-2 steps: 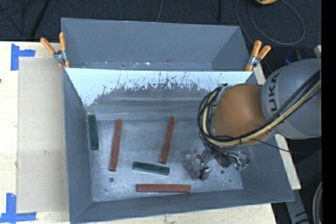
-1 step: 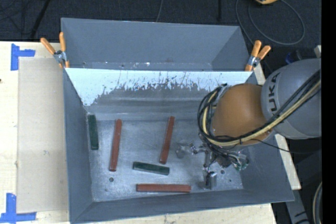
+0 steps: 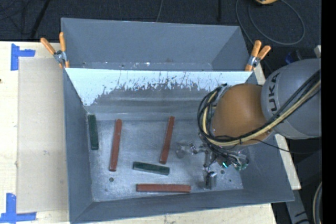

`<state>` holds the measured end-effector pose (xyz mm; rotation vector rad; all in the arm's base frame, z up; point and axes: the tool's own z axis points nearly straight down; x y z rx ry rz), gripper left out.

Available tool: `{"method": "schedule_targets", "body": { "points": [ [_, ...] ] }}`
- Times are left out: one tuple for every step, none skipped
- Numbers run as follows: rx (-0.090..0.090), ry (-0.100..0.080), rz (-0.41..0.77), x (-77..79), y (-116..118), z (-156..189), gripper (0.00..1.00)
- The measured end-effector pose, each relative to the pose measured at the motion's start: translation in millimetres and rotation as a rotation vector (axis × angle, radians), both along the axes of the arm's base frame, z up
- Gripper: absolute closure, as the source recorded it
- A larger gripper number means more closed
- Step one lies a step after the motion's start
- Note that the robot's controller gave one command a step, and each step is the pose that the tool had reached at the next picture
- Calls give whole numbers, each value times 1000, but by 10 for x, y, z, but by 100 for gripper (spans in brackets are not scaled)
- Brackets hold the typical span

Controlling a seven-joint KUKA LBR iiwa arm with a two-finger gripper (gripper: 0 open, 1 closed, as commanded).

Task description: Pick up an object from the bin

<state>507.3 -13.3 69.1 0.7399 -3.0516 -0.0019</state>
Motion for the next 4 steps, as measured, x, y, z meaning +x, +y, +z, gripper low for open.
{"method": "schedule_targets", "body": {
  "points": [
    [0, 0, 1, 0, 0, 0, 0],
    [0, 0, 1, 0, 0, 0, 0],
    [0, 0, 2, 0, 1, 0, 0],
    [-2, 3, 85, -130, 315, 170, 0]
  ]
}}
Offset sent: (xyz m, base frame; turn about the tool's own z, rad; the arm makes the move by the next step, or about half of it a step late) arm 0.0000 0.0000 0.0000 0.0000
